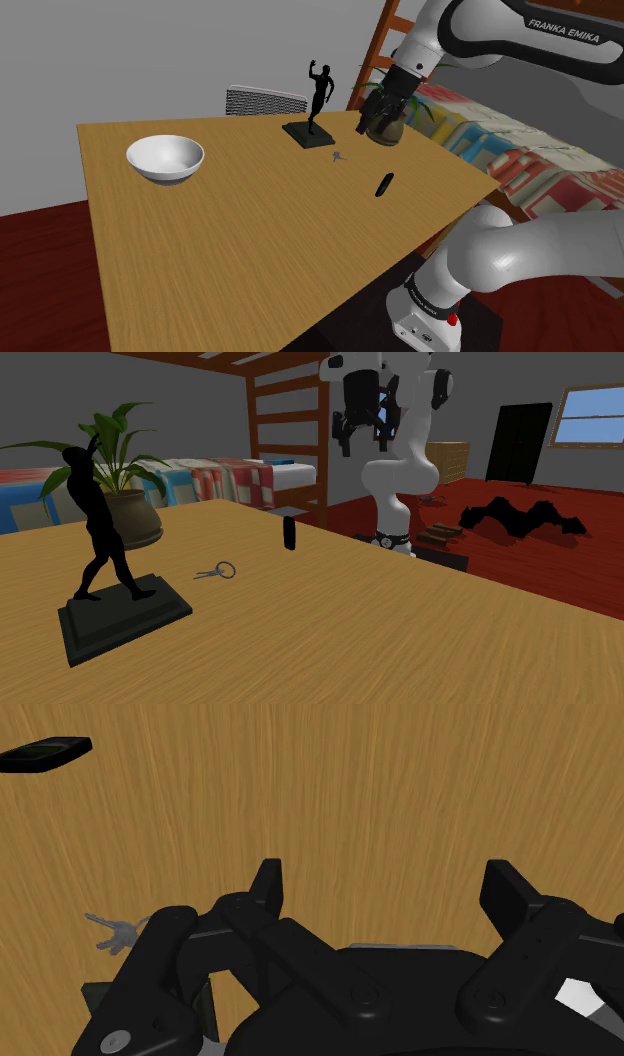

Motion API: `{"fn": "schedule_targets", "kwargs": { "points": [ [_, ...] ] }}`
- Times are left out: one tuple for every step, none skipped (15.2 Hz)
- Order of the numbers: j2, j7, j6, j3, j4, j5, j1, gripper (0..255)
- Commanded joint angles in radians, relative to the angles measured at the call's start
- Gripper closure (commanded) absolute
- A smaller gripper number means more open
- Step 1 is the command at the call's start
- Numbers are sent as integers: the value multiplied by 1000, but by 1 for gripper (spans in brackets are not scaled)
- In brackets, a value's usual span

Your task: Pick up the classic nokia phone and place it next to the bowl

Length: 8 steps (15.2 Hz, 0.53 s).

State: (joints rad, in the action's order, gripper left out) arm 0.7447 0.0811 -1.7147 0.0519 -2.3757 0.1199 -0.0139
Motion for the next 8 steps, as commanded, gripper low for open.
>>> {"fn": "schedule_targets", "kwargs": {
  "points": [
    [0,0,0,0,0,0,0,0],
    [7,-25,-11,14,-23,-14,6,0],
    [12,-49,-22,29,-46,-29,12,0],
    [17,-74,-34,44,-68,-45,18,0],
    [20,-99,-46,60,-88,-60,25,0],
    [22,-124,-59,75,-108,-77,32,0],
    [22,-149,-72,91,-126,-93,40,0],
    [22,-174,-86,108,-143,-110,47,0]
  ]
}}
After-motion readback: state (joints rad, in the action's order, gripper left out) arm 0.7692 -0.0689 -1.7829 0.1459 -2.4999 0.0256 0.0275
